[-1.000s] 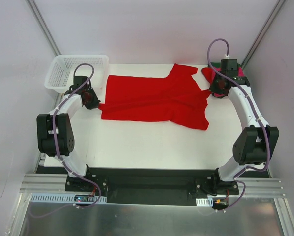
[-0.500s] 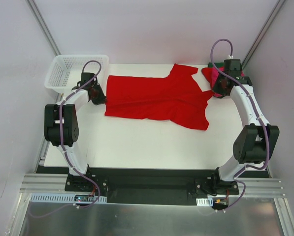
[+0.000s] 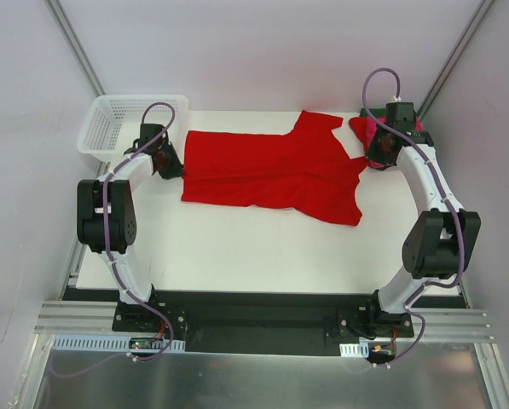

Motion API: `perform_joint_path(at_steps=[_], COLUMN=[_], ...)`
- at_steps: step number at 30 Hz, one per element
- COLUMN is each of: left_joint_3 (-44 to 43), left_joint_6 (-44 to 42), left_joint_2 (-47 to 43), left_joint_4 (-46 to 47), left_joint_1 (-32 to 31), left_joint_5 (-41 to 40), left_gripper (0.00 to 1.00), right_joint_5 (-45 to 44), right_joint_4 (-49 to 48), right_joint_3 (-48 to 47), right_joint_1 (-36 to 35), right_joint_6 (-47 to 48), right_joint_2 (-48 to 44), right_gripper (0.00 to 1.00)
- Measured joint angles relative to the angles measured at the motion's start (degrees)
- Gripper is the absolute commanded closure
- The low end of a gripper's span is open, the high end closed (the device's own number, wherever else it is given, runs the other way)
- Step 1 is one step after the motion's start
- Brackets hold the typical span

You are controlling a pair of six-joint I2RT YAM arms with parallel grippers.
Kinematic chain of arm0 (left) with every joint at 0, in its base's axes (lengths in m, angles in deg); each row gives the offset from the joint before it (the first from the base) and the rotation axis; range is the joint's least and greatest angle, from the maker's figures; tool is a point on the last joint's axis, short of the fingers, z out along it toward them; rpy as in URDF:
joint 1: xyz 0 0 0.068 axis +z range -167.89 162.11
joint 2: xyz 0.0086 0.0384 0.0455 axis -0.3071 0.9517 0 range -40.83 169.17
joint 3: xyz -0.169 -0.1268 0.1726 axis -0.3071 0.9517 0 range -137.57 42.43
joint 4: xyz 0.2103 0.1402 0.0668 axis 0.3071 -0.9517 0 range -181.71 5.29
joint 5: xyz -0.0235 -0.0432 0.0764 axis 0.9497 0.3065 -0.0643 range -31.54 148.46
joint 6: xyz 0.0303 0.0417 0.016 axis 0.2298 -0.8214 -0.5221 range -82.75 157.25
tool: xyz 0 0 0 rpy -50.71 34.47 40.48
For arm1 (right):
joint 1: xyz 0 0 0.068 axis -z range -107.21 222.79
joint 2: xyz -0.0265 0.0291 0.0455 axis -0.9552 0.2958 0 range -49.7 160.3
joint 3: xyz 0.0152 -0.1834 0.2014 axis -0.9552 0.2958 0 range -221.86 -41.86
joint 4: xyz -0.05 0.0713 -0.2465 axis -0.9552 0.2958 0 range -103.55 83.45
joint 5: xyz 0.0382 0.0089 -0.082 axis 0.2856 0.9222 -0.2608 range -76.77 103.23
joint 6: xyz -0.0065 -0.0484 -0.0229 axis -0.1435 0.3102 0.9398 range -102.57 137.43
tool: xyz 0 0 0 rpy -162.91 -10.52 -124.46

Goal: Fold and stack the t-shirts
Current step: Fold the flattened tshirt in 1/3 of the way

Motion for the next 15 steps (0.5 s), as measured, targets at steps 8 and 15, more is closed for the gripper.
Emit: perform_joint_path(at_steps=[8,15], left_joint_3=[-2.78,-4.15], left_joint_6=[0.00,0.00], left_joint_2=[2.01,4.09], left_joint_4=[0.17,0.33], left_joint_1=[0.00,0.00], left_joint_5=[0.02,0.00], left_gripper=[0.98,0.98], right_joint_5=[0.26,0.70], right_joint_4=[-0.20,-0.26], right_joint_3=[-0.31,-0.83], right_joint_1=[0.02,0.02], right_joint_6=[0.04,0.04], right_joint_2=[2.08,3.76], right_gripper=[0.99,0.99])
